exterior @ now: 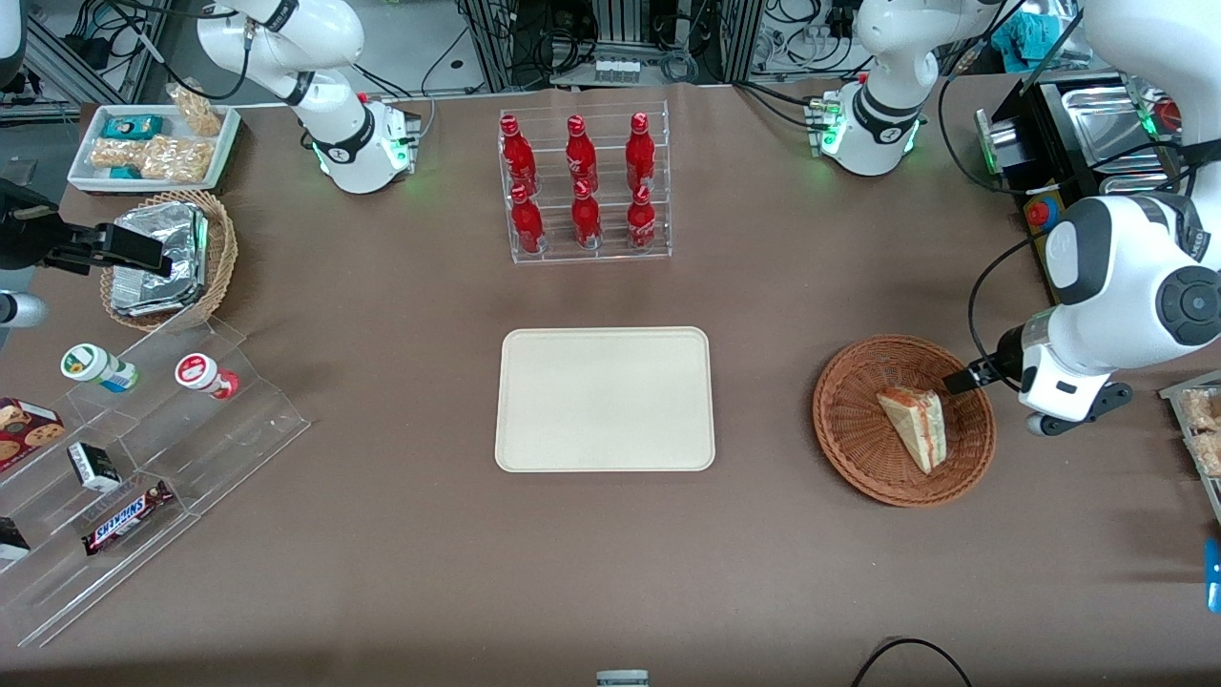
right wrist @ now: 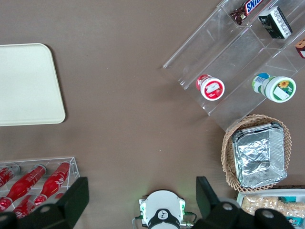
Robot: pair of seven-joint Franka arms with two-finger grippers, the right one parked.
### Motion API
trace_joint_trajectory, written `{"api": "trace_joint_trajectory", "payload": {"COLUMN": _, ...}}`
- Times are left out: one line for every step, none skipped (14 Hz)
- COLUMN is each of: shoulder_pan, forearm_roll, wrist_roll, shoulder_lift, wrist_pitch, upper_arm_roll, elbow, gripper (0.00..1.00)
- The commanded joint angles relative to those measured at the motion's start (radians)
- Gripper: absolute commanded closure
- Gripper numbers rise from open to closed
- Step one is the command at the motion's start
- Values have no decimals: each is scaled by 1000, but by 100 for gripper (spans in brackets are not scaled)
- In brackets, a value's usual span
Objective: Place sandwich from basket to tray
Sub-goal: 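Lower the open left gripper over the wrapped sandwich in the basket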
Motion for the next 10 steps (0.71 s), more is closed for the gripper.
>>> {"api": "trace_joint_trajectory", "payload": {"shoulder_pan": -3, "forearm_roll": -3, "wrist_roll": -71, "shoulder_lift": 13, "wrist_pitch": 47, "upper_arm_roll": -10, "elbow": -10, "gripper": 0}}
{"api": "trace_joint_trajectory", "payload": {"shoulder_pan": -3, "forearm_roll": -1, "wrist_roll": -73, "shoulder_lift": 21, "wrist_pitch": 53, "upper_arm_roll": -10, "elbow": -10, "gripper": 0}}
{"api": "trace_joint_trajectory", "payload": {"shoulder_pan": -3, "forearm_roll": -1, "wrist_roll": -73, "shoulder_lift": 22, "wrist_pitch": 67, "upper_arm_roll": -10, "elbow": -14, "gripper": 0}}
{"api": "trace_joint_trajectory", "payload": {"shoulder_pan": -3, "forearm_roll": -1, "wrist_roll": -73, "shoulder_lift": 22, "wrist_pitch": 83, "upper_arm_roll": -10, "elbow": -26, "gripper": 0}}
{"api": "trace_joint_trajectory", "payload": {"shoulder_pan": -3, "forearm_roll": -1, "wrist_roll": -74, "shoulder_lift": 27, "wrist_pitch": 117, "upper_arm_roll": -10, "elbow": -43, "gripper": 0}}
{"api": "trace_joint_trajectory", "payload": {"shoulder_pan": -9, "forearm_roll": -1, "wrist_roll": -76, "shoulder_lift": 36, "wrist_pitch": 160, "upper_arm_roll": -11, "elbow": -65, "gripper": 0}}
{"api": "trace_joint_trajectory", "payload": {"shoulder_pan": -21, "forearm_roll": -4, "wrist_roll": -86, "shoulder_lift": 45, "wrist_pitch": 210, "upper_arm_roll": -11, "elbow": -91, "gripper": 0}}
{"api": "trace_joint_trajectory", "payload": {"shoulder_pan": -25, "forearm_roll": -4, "wrist_roll": -109, "shoulder_lift": 56, "wrist_pitch": 255, "upper_arm_roll": -11, "elbow": -108, "gripper": 0}}
{"api": "trace_joint_trajectory", "payload": {"shoulder_pan": -26, "forearm_roll": -3, "wrist_roll": -131, "shoulder_lift": 68, "wrist_pitch": 290, "upper_arm_roll": -11, "elbow": -118, "gripper": 0}}
{"api": "trace_joint_trajectory", "payload": {"shoulder_pan": -38, "forearm_roll": -1, "wrist_roll": -142, "shoulder_lift": 77, "wrist_pitch": 318, "upper_arm_roll": -13, "elbow": -128, "gripper": 0}}
